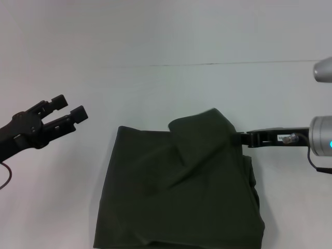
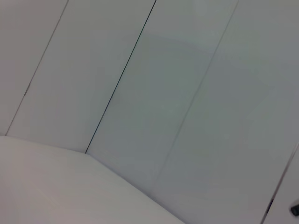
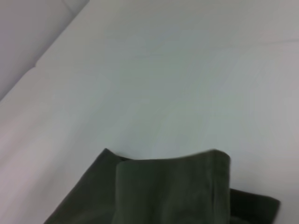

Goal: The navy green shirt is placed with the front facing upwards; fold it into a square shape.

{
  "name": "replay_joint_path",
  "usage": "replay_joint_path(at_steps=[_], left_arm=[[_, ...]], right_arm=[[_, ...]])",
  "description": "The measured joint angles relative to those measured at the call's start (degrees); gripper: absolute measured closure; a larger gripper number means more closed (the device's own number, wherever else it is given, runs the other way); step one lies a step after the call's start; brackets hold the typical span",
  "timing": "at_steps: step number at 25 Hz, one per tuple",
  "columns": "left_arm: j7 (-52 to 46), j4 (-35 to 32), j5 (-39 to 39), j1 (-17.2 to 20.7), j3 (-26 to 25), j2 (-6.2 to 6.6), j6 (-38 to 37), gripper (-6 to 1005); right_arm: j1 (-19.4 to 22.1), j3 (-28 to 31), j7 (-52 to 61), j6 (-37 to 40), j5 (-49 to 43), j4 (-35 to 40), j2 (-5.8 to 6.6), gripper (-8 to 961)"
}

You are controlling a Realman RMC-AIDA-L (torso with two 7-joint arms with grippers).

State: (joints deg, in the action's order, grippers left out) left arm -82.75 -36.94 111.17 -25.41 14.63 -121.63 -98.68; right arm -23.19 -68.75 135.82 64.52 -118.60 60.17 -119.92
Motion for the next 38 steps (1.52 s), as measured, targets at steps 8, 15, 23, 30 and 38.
replay_joint_path(at_steps=[8,15,23,30,38], left_arm=[[-0.04,1.47,-0.07,-0.07,-0.05,-0.11,2.66,35],[-0.12,1.69,-0.47,-0.41,0.21,-0.32,3.24,38],[-3.66,1.46,0.14,-2.21,3.47,-0.17,4.01,44],[-15.45,-3.77,6.01,-8.44,14.31,2.67,4.97,48],[-26.2,-4.38,15.04,-21.12,30.55,5.21,11.54,49]], right_arm=[[3.28,3.48,-7.14,-0.15,7.53,-6.42,-0.01,915],[4.9,7.84,-11.31,-0.14,9.83,-11.5,-0.03,915],[3.12,10.03,-14.31,0.49,9.88,-15.0,0.08,914],[2.66,10.78,-15.83,1.23,9.89,-15.29,0.15,909],[2.44,10.82,-16.3,1.92,9.84,-15.42,0.13,910]])
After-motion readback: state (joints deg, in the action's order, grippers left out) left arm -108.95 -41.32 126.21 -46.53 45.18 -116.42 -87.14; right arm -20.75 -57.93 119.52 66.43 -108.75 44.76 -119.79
